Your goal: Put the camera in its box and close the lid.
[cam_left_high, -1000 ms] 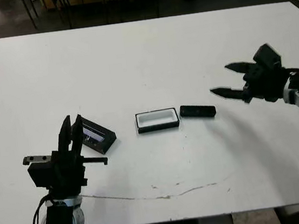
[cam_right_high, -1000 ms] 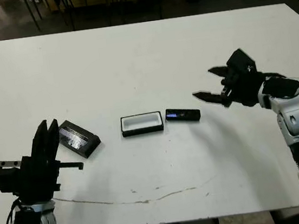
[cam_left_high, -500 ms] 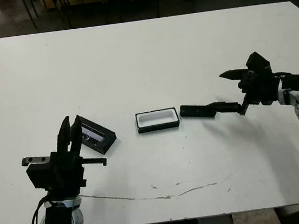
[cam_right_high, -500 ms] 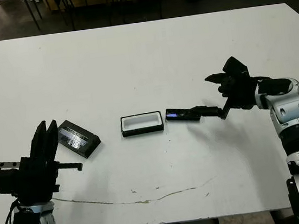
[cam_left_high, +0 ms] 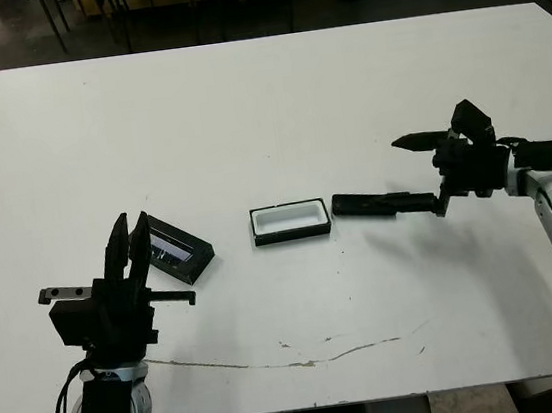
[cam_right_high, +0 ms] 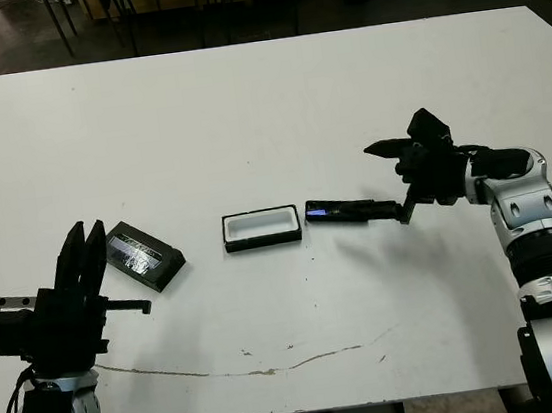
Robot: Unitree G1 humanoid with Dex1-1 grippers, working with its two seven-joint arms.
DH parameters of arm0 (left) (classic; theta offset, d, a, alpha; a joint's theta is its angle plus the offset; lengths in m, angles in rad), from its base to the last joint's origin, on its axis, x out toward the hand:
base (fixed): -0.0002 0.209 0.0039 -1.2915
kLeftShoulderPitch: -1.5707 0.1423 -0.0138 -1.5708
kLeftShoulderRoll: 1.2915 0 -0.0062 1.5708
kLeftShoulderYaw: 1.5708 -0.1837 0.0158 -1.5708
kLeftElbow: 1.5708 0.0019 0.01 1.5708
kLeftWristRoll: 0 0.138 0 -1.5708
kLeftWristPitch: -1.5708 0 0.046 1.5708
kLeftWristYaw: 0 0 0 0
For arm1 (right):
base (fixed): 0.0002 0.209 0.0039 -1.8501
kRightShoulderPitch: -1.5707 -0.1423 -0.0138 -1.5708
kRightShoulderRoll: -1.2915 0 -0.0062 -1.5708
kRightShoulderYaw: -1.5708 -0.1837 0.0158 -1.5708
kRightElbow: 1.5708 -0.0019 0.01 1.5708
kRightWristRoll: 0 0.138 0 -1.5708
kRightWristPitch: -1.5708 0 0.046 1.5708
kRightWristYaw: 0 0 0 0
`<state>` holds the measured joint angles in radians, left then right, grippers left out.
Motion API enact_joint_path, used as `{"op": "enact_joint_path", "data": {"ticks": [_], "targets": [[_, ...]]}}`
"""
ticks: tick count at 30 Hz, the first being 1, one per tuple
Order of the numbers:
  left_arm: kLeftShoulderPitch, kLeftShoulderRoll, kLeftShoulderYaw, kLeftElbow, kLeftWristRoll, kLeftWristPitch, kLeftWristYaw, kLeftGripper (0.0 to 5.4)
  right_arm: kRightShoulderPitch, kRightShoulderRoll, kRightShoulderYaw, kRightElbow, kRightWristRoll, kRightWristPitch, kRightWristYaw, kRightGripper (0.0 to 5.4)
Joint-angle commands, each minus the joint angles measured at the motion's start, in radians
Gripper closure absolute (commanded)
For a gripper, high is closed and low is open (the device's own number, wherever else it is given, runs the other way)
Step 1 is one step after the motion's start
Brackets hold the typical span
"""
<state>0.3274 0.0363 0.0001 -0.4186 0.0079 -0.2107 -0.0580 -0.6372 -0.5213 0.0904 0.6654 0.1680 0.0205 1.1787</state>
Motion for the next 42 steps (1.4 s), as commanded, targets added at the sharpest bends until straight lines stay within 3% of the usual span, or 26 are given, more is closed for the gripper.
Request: {"op": "enact_joint_path", "data": {"ticks": [1,14,23,36,42], "targets": [[0.012,0.01,0.009,0.003,-0.008,0.028,-0.004,5.4,0.029,0.018,0.004,0.02,-0.008,-0.014,0.002,0.01],[0.012,0.008,0.009,0.007,-0.009,0.027,-0.007,5.4,0.053,0.061,0.023,0.073,-0.019,0.005,0.027,0.17],[0.013,0.01,0.012,0.004,-0.006,0.034,-0.006,5.4,0.051,0.054,0.038,0.12,-0.068,-0.066,0.006,2.08],[0.008,0.012,0.016,-0.002,0.015,0.048,-0.003,5.4,0.022,0.037,0.074,0.136,-0.113,0.012,0.013,4.99],[0.008,0.009,0.015,0.005,0.003,0.035,-0.007,5.4,0.013,0.021,0.103,0.127,-0.128,0.003,0.053,5.25]]}}
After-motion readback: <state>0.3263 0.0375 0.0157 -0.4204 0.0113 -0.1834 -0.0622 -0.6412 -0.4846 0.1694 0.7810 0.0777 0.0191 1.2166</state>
